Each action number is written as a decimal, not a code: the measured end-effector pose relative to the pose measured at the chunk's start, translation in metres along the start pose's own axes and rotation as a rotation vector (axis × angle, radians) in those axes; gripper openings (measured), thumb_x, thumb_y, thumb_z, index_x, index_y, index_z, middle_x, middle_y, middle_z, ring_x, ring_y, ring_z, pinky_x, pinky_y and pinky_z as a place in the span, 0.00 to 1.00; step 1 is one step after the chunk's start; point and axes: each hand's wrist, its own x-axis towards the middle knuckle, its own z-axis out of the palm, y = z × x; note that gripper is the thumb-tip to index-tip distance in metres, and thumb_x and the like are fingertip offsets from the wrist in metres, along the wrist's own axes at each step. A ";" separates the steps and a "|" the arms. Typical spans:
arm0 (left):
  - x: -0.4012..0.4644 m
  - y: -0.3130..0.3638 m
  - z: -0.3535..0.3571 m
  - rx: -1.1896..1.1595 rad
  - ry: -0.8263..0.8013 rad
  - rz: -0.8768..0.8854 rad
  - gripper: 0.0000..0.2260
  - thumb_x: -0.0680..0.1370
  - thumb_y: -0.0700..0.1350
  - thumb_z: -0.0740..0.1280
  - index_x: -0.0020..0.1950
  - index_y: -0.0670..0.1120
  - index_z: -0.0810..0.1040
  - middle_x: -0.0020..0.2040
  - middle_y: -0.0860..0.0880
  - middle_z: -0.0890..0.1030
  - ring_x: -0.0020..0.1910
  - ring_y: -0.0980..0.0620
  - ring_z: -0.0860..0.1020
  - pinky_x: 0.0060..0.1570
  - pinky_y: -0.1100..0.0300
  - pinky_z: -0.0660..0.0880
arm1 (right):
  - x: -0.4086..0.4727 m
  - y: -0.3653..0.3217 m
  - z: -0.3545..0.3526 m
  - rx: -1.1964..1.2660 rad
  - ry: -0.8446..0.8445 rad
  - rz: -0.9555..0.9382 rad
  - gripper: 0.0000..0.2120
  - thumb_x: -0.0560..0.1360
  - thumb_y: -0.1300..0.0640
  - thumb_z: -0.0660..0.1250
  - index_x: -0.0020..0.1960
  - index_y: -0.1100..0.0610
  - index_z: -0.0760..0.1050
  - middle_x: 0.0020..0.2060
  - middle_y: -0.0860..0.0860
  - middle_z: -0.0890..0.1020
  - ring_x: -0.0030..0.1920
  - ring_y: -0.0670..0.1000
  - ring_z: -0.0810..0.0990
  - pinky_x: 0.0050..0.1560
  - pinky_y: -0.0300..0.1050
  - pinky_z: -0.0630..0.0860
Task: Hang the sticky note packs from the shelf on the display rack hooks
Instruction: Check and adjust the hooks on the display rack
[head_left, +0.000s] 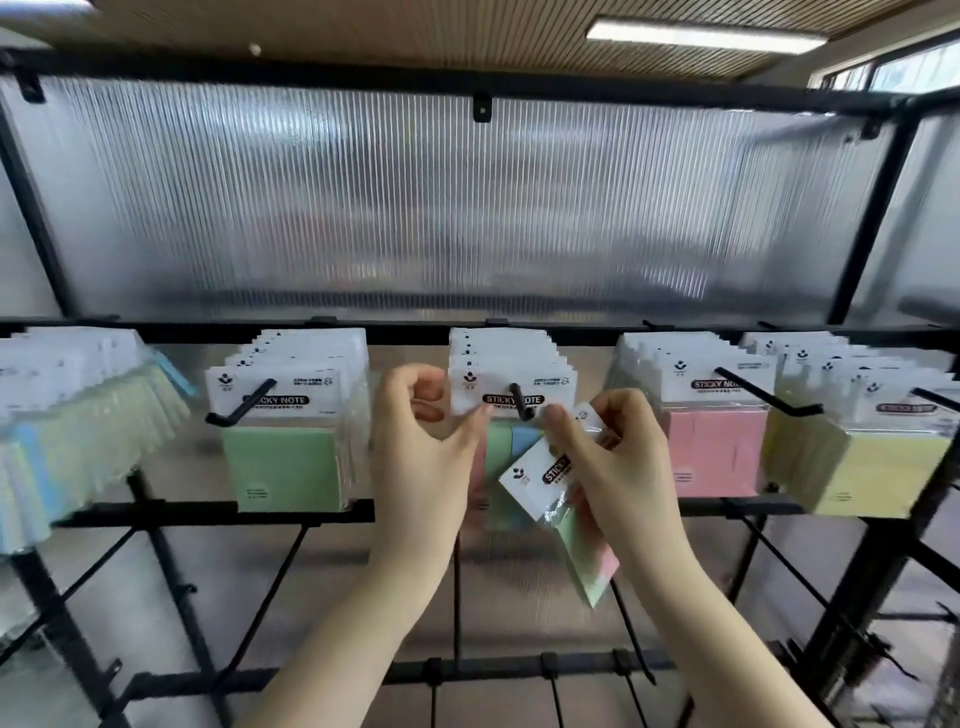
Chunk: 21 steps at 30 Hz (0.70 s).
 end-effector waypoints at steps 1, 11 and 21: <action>0.001 -0.001 0.001 0.014 0.009 0.003 0.16 0.70 0.40 0.75 0.50 0.50 0.70 0.44 0.56 0.74 0.44 0.65 0.73 0.45 0.74 0.68 | 0.002 0.001 0.001 -0.017 -0.008 0.000 0.14 0.71 0.48 0.73 0.43 0.55 0.70 0.34 0.50 0.81 0.32 0.47 0.79 0.31 0.36 0.73; 0.004 -0.003 0.001 0.040 0.026 0.018 0.14 0.70 0.41 0.76 0.48 0.48 0.72 0.42 0.58 0.75 0.41 0.68 0.74 0.43 0.75 0.69 | 0.001 -0.001 0.004 -0.011 -0.016 -0.043 0.14 0.75 0.53 0.69 0.38 0.58 0.67 0.29 0.46 0.74 0.28 0.40 0.69 0.28 0.31 0.67; -0.034 0.016 -0.022 -0.139 -0.114 0.249 0.14 0.80 0.53 0.55 0.44 0.47 0.74 0.38 0.51 0.78 0.38 0.53 0.78 0.40 0.60 0.75 | -0.029 -0.026 -0.003 0.117 0.076 -0.211 0.13 0.78 0.56 0.64 0.39 0.57 0.64 0.27 0.40 0.70 0.29 0.39 0.68 0.31 0.30 0.66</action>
